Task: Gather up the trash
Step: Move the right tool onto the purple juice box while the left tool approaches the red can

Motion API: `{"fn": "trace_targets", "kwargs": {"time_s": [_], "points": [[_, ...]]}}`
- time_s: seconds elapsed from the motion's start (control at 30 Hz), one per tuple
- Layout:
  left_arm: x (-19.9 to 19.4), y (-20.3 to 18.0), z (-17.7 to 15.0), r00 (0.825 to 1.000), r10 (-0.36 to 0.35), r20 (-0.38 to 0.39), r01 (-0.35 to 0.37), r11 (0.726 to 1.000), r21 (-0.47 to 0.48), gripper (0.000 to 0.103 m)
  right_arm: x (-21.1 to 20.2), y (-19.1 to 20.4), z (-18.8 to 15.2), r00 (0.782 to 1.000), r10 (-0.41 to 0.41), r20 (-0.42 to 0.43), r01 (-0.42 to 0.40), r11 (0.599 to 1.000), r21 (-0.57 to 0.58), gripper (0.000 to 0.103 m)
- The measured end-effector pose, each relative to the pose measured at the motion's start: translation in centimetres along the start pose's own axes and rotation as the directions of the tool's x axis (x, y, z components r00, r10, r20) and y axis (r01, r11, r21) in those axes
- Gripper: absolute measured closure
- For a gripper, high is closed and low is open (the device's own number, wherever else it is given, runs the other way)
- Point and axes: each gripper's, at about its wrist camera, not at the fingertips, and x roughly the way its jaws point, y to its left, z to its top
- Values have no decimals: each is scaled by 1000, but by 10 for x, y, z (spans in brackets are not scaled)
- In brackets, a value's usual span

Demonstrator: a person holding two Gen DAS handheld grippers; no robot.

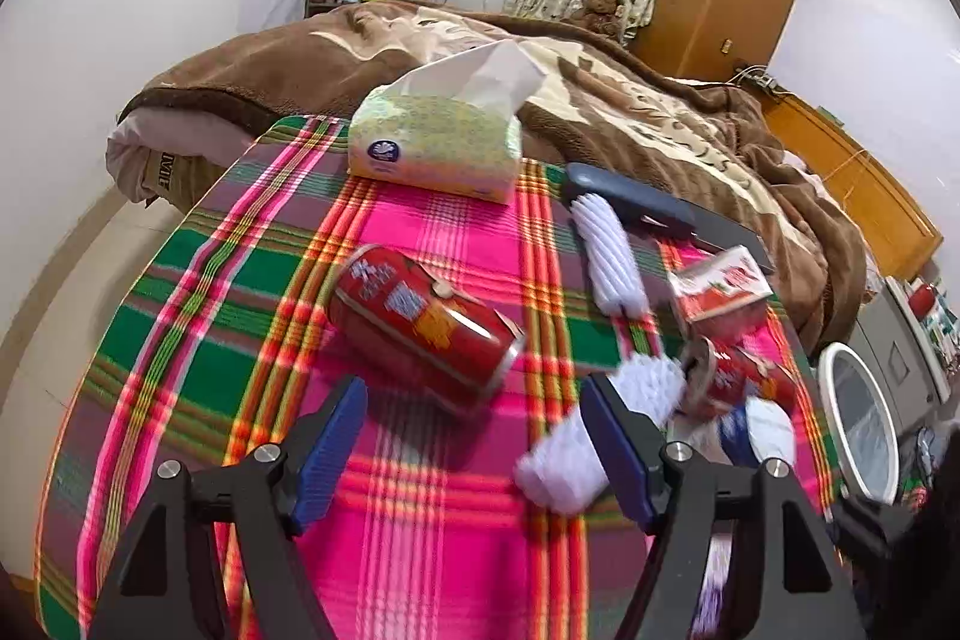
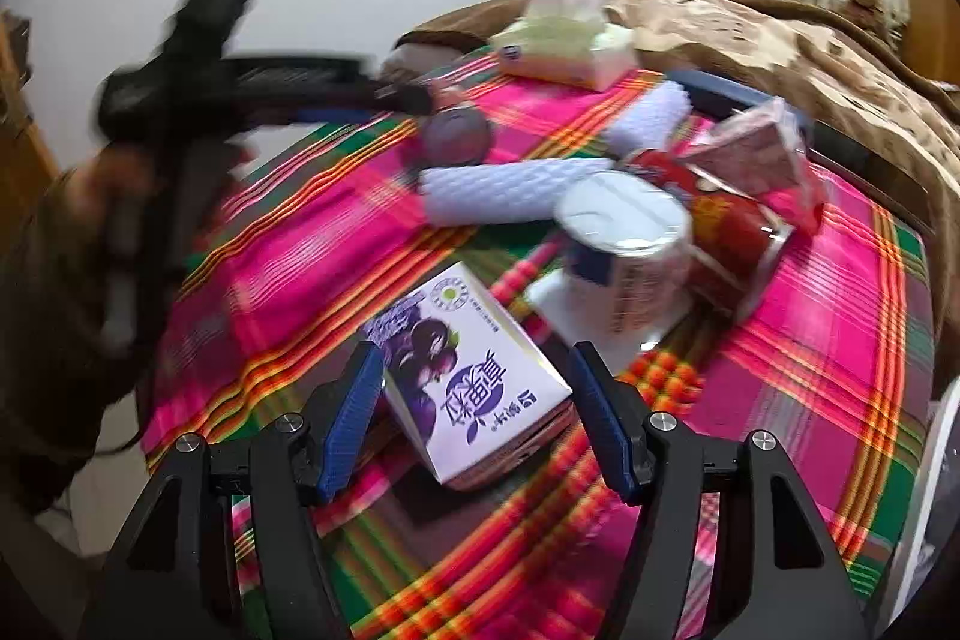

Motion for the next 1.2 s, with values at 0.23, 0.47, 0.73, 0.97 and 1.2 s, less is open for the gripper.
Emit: {"fn": "trace_targets", "kwargs": {"time_s": [0.23, 0.47, 0.73, 0.97, 1.2], "points": [[25, 11, 22, 999, 44, -28, -45, 998, -44, 24, 3, 4, 3, 1000, 11, -17, -11, 999, -38, 38], [48, 15, 32, 997, 39, -68, -45, 994, -97, 23, 12, 9, 6, 999, -8, -40, 5, 997, -79, 37], [66, 12, 33, 994, 64, -90, -73, 992, -107, 22, 17, 14, 5, 996, -71, -53, 66, 995, -81, 37], [81, 16, 33, 992, 67, -109, -80, 990, -118, 22, 20, 8, 7, 995, -81, -51, 80, 997, -15, 37], [85, 17, 32, 994, 45, -101, -58, 990, -125, 23, 24, 4, 8, 993, -105, -45, 106, 994, 18, 38]]}}
